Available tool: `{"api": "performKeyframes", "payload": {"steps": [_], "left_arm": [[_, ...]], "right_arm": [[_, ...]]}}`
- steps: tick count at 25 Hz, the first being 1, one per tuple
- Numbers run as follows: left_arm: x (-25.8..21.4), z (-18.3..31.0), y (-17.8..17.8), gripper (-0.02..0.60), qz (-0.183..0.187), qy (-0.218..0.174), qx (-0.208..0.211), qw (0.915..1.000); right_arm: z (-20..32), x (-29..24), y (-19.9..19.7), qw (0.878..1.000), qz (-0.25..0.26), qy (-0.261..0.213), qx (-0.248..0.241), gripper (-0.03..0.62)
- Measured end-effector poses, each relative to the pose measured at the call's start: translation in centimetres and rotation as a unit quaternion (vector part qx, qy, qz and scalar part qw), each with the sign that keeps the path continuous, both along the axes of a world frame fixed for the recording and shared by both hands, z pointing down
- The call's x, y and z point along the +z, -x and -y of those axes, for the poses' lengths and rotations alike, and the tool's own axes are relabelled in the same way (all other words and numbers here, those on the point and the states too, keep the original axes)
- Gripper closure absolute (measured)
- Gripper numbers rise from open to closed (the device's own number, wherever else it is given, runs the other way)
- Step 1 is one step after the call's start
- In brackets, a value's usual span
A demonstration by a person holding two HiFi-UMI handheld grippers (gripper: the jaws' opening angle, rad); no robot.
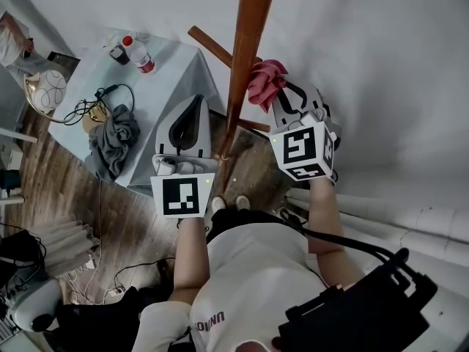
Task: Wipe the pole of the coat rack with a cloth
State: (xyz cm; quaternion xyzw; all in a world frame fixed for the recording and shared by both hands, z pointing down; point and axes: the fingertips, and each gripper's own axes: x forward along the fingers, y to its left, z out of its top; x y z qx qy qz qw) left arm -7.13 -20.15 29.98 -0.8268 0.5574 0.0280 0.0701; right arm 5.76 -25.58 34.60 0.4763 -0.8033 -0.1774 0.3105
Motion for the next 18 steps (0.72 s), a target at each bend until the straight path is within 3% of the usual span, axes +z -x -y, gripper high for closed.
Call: {"api": "performKeyframes", "payload": {"steps": [18], "left_arm": [[-0.2, 0.6, 0.8, 0.569, 0.0, 0.003, -0.001, 1.0]], "right_arm": [[2.5, -1.1, -1.7, 0.999, -0.002, -0.012, 0.037, 0.546]]}}
